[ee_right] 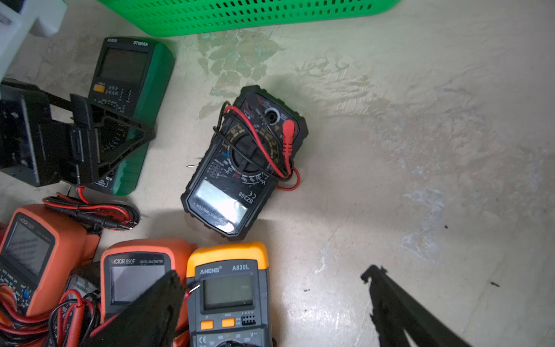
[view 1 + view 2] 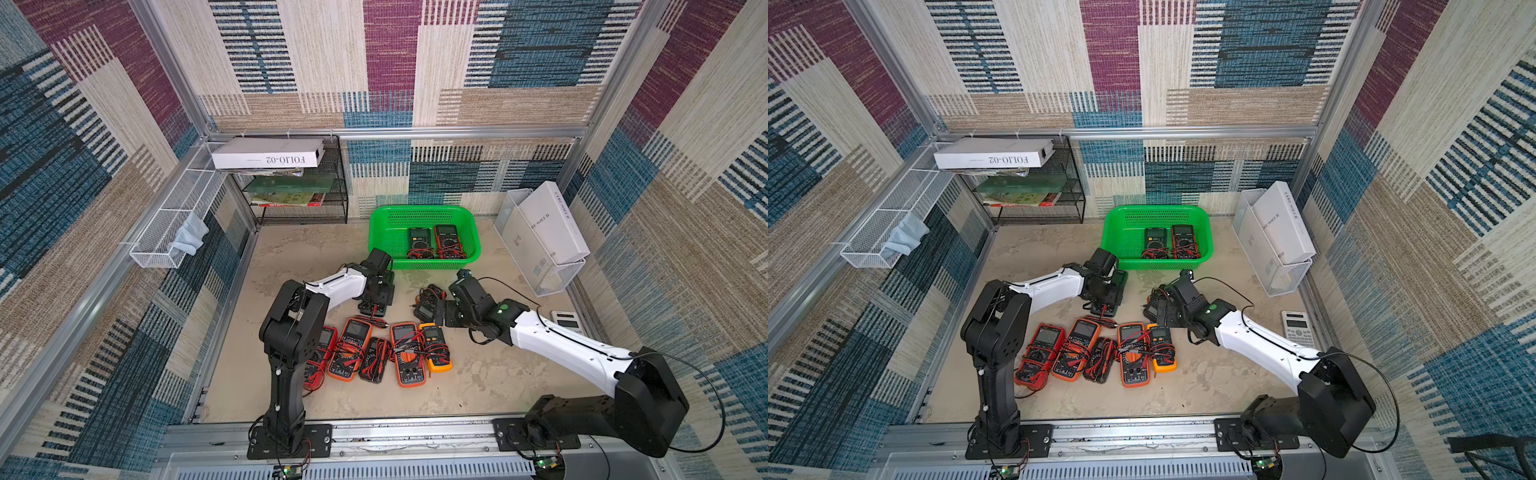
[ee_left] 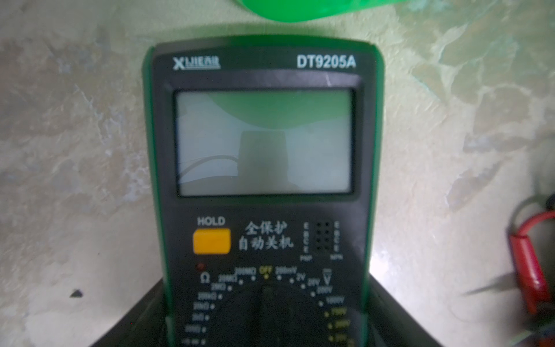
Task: Put the multimeter into the basket
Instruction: Pick up the multimeter from the center of the board.
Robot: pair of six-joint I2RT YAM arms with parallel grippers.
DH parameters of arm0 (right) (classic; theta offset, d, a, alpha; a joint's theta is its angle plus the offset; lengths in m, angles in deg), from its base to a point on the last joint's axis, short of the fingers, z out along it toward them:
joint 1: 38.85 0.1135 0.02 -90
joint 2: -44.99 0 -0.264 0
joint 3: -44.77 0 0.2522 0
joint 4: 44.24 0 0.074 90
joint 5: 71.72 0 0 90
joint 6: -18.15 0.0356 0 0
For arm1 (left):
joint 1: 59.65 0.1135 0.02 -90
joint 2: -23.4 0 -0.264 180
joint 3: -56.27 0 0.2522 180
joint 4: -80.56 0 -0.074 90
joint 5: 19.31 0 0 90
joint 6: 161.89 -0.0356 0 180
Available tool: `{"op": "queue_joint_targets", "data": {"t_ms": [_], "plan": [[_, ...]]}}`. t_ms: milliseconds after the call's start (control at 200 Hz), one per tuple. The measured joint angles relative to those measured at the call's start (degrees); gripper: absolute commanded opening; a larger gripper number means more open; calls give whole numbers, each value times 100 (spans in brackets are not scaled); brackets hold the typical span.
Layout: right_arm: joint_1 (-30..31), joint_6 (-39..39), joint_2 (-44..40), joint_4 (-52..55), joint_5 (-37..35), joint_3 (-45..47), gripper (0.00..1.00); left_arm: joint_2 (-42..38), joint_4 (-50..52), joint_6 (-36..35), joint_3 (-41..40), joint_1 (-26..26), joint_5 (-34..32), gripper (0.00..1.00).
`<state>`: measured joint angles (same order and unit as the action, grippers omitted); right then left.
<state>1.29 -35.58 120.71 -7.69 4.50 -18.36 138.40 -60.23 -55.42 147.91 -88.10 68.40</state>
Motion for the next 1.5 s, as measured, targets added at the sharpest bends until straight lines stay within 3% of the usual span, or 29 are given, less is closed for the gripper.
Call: {"op": "queue_joint_targets", "data": {"t_ms": [255, 611, 1052, 1312, 1503], "plan": [[-55, -2, -20, 4, 0, 9, 99, -267, 348, 192, -70, -4, 352, 0], [-212, -42, -55, 2, 4, 9, 99, -894, 774, 398, -70, -4, 356, 0], [-610, -155, -149, -11, 59, -79, 100, -2033, 1344, 566, -352, -7, 592, 0], [-960, -308, -136, -35, 203, -284, 100, -2133, 1475, 601, 459, -4, 721, 0], [-1189, -420, -15, -63, 350, -402, 100, -1412, 1582, 544, 1711, -7, 767, 0]]}}
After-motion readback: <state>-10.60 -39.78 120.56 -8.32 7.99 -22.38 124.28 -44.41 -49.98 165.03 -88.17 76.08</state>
